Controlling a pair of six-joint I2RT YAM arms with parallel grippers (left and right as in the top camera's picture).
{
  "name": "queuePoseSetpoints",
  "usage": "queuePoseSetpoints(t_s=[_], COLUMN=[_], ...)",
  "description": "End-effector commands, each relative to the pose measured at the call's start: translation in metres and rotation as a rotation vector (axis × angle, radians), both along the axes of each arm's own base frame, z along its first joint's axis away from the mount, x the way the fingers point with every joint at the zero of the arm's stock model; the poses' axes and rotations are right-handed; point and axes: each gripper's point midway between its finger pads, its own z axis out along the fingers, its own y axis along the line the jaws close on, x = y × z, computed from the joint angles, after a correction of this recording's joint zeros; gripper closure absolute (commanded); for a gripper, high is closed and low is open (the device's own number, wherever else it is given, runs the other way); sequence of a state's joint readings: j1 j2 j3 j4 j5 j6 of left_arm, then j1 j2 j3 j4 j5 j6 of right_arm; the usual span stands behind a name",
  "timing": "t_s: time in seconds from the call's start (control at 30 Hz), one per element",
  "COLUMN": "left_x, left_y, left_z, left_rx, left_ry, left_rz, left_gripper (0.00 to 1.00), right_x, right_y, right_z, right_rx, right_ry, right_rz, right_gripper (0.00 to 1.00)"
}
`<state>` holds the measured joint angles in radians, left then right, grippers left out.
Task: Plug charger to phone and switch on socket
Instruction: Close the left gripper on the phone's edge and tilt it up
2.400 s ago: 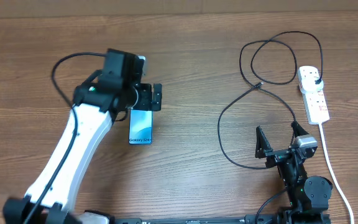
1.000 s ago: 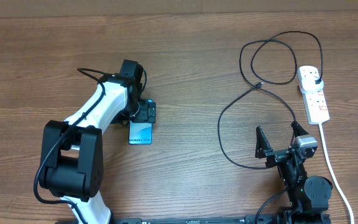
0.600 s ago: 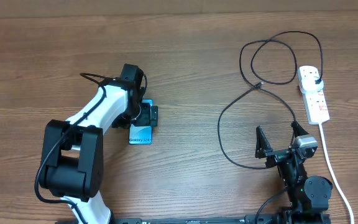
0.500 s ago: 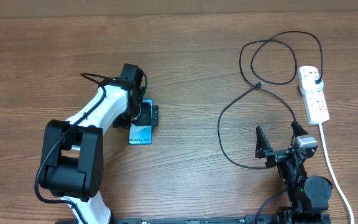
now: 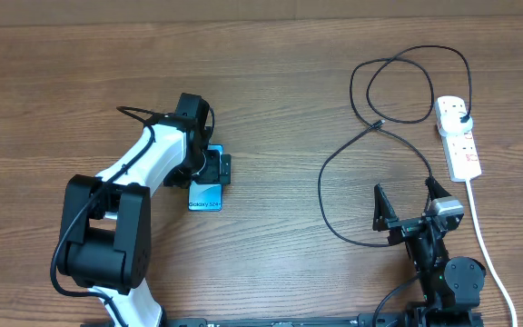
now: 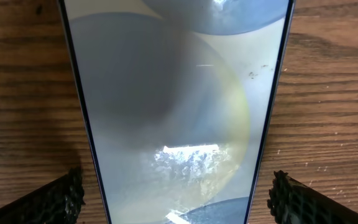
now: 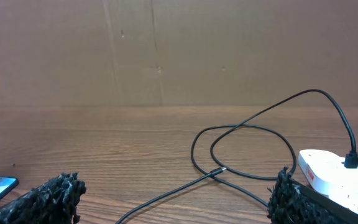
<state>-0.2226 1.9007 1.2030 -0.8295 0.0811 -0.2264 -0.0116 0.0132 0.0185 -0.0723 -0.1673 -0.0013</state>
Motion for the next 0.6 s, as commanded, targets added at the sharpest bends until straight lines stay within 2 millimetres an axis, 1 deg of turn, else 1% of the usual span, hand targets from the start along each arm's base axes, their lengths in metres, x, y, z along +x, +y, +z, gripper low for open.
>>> queuePoseSetpoints(t_s=[0.0, 0.37, 0.57], left_x=[-0.002, -0.002, -0.011], left_y=[0.002, 0.0, -0.005], left_z=[-0.004, -0.005, -0.016], left_rx=[0.013, 0.01, 0.012], left_ry=[0.011, 0.009, 0.015], left_rz=[0.002, 0.039, 0.019], left_gripper=[0.0, 0.0, 0.0], right_x=[0.0, 0.0, 0.0], right_y=[0.0, 0.0, 0.0], right_z=[-0.003, -0.003, -0.003], right_rx=[-0.007, -0.007, -0.007], right_ry=[-0.001, -0.001, -0.001], right_rz=[-0.004, -0.004, -0.005], right_gripper=[0.0, 0.0, 0.0])
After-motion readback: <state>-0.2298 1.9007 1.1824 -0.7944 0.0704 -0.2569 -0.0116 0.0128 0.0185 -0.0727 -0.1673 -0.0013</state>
